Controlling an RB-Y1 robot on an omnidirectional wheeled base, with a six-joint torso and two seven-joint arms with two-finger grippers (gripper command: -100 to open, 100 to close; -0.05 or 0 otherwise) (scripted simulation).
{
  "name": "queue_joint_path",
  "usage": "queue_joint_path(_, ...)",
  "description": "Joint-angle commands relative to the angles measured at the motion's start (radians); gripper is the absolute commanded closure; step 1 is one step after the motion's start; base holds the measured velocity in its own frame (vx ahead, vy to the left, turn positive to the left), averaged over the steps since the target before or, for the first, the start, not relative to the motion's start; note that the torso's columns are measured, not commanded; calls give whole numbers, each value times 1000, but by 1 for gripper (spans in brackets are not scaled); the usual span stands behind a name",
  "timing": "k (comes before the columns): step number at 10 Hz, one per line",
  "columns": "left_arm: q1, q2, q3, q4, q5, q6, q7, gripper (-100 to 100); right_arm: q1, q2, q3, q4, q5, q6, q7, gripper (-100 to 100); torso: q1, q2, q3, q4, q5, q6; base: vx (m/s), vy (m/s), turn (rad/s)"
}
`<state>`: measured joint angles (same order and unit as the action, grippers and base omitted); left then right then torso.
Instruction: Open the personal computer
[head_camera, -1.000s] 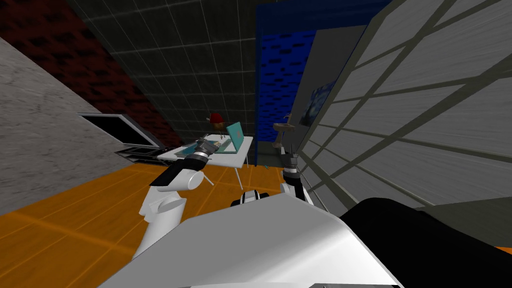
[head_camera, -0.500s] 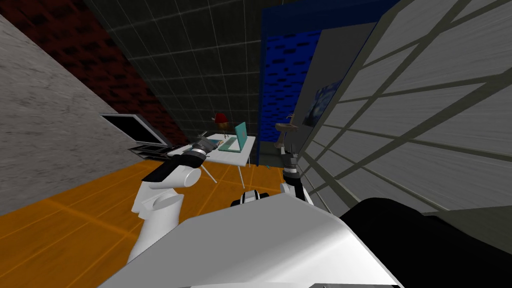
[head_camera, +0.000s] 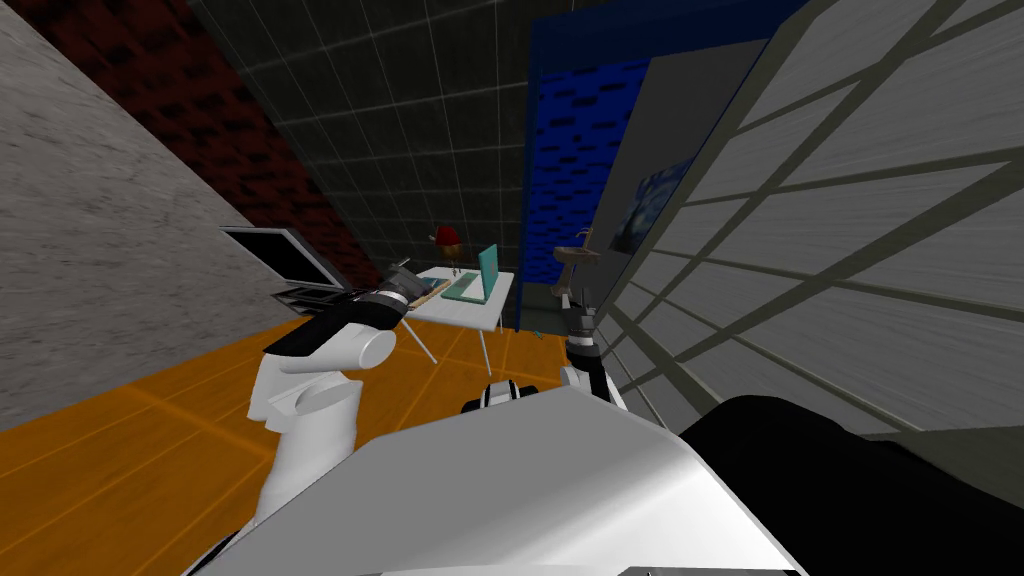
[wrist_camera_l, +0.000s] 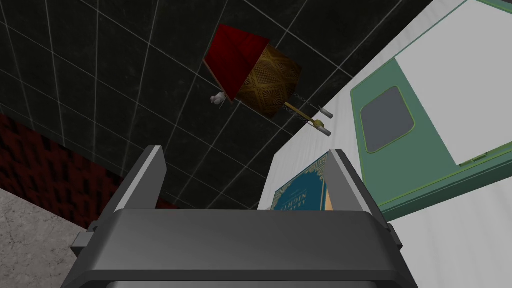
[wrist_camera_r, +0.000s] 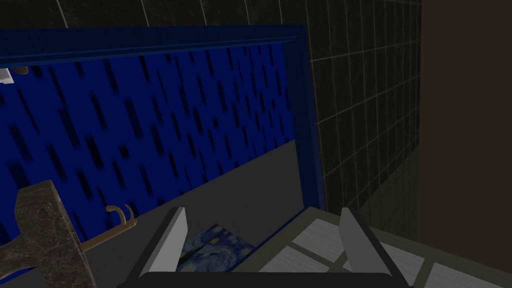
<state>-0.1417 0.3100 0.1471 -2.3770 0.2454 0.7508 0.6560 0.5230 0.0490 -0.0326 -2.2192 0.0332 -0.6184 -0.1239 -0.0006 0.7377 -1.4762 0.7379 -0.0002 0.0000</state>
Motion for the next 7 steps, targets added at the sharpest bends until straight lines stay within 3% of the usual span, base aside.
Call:
queue_joint_path(1,-47,13,19,-13,8,77,45,-100,0,0,0,0,0,0,0,0,0,0,0,0,0,0,8,-8,18)
queue_joint_path(7,-139,29,56,-30,52,235,104,-100,0,0,0,0,0,0,0,0,-1,-1,0,0,0,0,24,-38,-8)
